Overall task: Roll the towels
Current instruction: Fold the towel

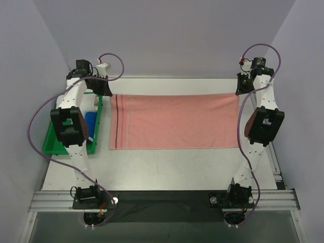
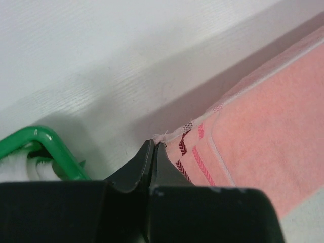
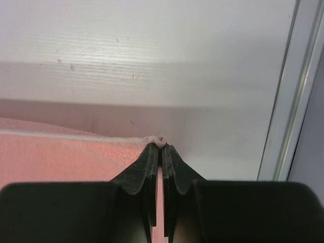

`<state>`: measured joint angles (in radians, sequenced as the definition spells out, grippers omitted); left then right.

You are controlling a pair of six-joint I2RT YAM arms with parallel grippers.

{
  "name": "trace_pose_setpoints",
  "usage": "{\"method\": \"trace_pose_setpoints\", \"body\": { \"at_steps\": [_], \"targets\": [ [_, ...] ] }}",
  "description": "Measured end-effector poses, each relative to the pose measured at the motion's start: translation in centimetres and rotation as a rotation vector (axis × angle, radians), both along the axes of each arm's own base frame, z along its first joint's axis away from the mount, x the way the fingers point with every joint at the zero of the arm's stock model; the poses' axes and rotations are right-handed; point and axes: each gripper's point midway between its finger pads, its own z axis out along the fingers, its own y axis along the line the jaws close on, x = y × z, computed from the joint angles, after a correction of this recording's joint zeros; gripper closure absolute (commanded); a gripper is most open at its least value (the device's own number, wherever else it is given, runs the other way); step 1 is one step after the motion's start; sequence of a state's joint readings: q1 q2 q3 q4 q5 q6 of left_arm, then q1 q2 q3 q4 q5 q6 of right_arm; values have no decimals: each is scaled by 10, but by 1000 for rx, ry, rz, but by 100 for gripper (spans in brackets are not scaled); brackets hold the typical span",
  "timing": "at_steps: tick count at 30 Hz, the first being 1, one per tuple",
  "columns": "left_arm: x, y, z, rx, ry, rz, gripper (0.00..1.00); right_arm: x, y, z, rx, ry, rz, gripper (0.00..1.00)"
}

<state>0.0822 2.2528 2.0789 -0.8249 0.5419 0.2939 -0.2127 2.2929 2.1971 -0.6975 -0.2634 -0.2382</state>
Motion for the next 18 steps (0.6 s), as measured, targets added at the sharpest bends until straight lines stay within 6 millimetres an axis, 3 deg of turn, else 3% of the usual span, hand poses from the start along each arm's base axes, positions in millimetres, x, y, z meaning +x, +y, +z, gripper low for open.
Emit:
{"method": "trace_pose_setpoints", "body": {
  "at_steps": [4, 8, 14, 18],
  "targets": [
    [-33, 4, 26, -12, -39, -46, 100, -28, 1, 26, 20, -20, 26, 100],
    [-74, 10, 34, -19, -51, -102, 100, -57, 4, 26, 42, 14, 61, 100],
    [-137, 13, 11, 12, 0, -205, 100, -102, 8, -11, 101, 145, 104, 100],
    [-167, 14, -15, 34, 76, -243, 100, -143, 8, -41, 131, 267, 145, 100]
  ]
}}
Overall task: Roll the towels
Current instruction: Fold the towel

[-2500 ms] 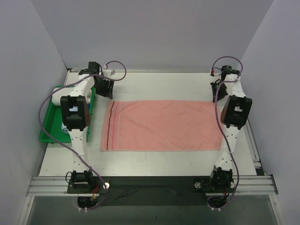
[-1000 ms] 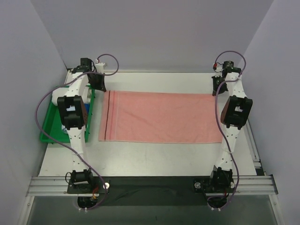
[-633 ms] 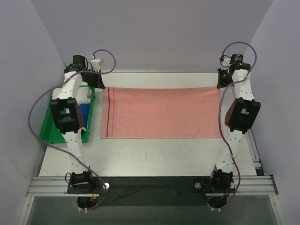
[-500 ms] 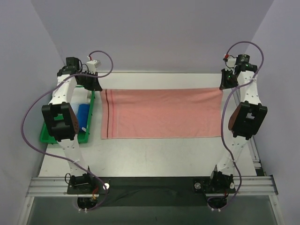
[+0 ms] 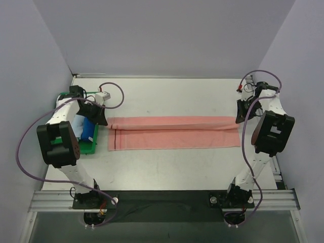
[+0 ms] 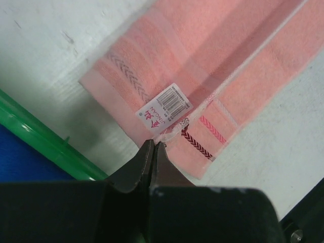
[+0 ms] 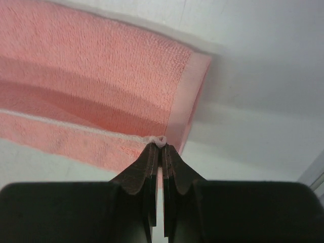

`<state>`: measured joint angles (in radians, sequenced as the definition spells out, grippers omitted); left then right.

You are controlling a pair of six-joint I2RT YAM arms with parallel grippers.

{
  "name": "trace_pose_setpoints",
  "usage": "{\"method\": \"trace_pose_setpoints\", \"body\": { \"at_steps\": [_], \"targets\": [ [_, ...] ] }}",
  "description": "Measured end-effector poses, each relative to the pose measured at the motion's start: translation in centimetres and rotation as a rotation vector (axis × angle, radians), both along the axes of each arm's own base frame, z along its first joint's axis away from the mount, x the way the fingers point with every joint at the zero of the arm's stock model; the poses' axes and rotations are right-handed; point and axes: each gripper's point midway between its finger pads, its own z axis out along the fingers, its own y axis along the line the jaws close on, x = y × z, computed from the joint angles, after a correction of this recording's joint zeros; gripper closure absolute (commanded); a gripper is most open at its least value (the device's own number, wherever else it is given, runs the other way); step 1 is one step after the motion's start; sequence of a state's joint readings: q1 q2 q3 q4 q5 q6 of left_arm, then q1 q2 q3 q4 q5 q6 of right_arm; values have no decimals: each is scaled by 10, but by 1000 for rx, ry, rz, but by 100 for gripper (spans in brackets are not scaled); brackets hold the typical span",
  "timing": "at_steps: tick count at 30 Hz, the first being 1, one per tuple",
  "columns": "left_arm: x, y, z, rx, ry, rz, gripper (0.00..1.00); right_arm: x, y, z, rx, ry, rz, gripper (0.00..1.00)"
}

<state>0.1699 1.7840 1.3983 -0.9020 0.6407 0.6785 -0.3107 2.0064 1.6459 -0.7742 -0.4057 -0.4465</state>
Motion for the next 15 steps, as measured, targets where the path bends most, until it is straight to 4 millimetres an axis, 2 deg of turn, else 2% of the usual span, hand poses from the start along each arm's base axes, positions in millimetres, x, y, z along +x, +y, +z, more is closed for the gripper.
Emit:
{"method": "trace_pose_setpoints", "body": {
  "at_steps": [3, 8, 12, 15],
  "targets": [
    [-14, 3, -22, 17, 84, 4, 100, -20, 2, -14, 8, 66, 28, 100],
    [-21, 4, -65, 14, 245, 53, 100, -28, 1, -35, 9, 136, 50, 100],
    [-21, 1, -77, 20, 310, 84, 100, -34, 0, -57, 0, 204, 56, 100],
    [-15, 1, -75, 46, 302, 93, 100, -34, 1, -58, -9, 216, 62, 100]
  ]
}}
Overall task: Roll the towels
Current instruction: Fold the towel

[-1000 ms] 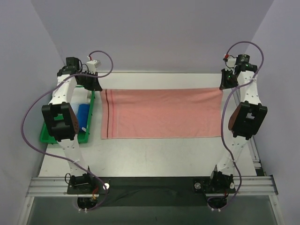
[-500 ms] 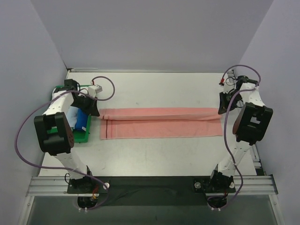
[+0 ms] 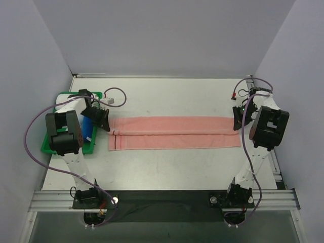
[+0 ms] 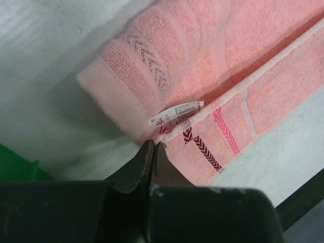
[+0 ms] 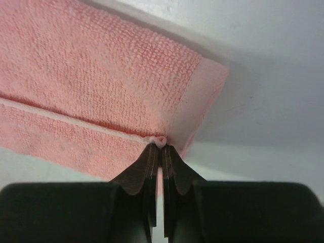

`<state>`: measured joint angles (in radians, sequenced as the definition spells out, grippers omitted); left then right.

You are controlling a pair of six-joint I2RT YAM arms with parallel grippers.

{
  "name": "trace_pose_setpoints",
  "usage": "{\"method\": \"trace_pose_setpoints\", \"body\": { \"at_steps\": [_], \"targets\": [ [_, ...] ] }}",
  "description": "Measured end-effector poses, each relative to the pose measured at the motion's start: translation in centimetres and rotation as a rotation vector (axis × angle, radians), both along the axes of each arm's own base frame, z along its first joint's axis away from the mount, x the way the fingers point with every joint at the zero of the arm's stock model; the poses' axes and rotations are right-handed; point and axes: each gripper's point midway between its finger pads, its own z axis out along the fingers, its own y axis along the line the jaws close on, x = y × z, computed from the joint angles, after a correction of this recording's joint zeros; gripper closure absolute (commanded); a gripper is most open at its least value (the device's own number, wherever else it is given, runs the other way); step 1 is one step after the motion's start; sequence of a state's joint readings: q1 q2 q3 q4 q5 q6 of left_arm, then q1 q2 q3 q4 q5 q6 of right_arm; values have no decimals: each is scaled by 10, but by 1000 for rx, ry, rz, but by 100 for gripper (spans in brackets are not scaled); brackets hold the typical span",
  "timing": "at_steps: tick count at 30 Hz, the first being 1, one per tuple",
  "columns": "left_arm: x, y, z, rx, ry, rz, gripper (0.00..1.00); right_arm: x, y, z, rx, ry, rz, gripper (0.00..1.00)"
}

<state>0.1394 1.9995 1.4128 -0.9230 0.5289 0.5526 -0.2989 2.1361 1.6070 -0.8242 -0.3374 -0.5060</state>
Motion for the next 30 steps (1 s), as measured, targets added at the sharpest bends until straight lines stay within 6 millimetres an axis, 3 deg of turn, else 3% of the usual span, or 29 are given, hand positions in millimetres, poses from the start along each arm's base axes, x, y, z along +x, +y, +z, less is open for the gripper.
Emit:
{"method": "trace_pose_setpoints", "body": {
  "at_steps": [6, 12, 16, 21, 28, 30],
  "targets": [
    [15, 0, 20, 14, -63, -7, 100, 21, -1, 24, -10, -65, 5, 100],
    [2, 0, 59, 28, -130, -50, 100, 19, 0, 54, -18, -109, 17, 100],
    [-23, -2, 77, 35, -156, -104, 100, 15, -2, 64, -30, -124, 44, 100],
    [-60, -6, 53, 13, -37, -133, 100, -1, -3, 49, -30, -65, 66, 100],
    [-86, -7, -6, 7, 146, -135, 100, -26, -3, -2, -6, 79, 70, 100],
    [-90, -9, -12, 3, 173, -130, 100, -28, -3, -4, 0, 94, 69, 100]
  ]
}}
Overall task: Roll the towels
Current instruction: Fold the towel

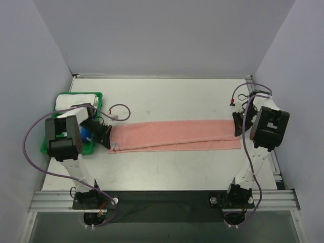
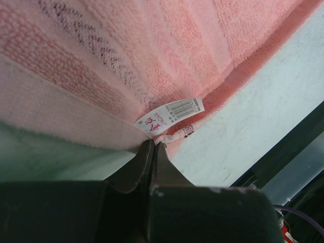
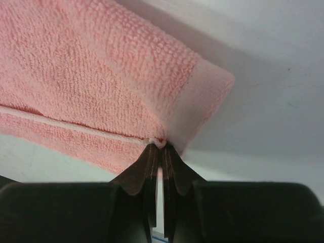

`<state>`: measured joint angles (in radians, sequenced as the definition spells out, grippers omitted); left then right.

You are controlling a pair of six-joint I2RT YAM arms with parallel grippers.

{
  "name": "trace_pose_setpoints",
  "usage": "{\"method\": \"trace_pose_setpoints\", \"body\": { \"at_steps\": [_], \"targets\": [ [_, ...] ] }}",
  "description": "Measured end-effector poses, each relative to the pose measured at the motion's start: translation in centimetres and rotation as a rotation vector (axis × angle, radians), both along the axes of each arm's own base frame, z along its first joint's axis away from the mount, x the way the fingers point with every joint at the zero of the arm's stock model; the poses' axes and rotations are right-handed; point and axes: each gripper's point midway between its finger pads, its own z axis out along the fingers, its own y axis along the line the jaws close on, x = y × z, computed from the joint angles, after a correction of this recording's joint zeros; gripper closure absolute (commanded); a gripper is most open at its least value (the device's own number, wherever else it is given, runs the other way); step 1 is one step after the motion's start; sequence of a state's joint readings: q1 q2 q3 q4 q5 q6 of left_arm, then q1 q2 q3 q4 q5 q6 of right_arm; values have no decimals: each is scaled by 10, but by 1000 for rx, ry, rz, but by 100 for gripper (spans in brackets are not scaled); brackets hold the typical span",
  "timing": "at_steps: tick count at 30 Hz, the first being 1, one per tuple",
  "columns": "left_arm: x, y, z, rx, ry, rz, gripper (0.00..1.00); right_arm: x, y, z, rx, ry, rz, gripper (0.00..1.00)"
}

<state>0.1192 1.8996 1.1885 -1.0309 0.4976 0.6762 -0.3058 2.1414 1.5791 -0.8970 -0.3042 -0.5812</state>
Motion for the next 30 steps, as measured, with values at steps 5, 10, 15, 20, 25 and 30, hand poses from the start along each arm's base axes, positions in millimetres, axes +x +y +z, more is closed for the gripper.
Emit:
{"method": "trace_pose_setpoints", "body": {
  "at_steps": [5, 10, 15, 20, 25, 30],
  "targets": [
    [0, 0, 0, 2, 2, 11, 100, 1, -1, 0, -2, -6, 2, 100],
    [1, 0, 1, 3, -2, 13, 96, 1, -1, 1, -2, -10, 8, 100],
    [7, 1, 3, 11, -41, 12, 100, 4, -1, 9, 2, -40, 23, 100],
    [12, 2, 6, 16, -72, 12, 100, 9, 0, 34, 2, -104, 37, 100],
    [13, 2, 6, 17, -76, 13, 100, 10, 0, 61, 16, -154, 47, 100],
    [14, 3, 6, 22, -76, 15, 100, -14, 5, 57, 41, -97, 67, 100]
  ]
}}
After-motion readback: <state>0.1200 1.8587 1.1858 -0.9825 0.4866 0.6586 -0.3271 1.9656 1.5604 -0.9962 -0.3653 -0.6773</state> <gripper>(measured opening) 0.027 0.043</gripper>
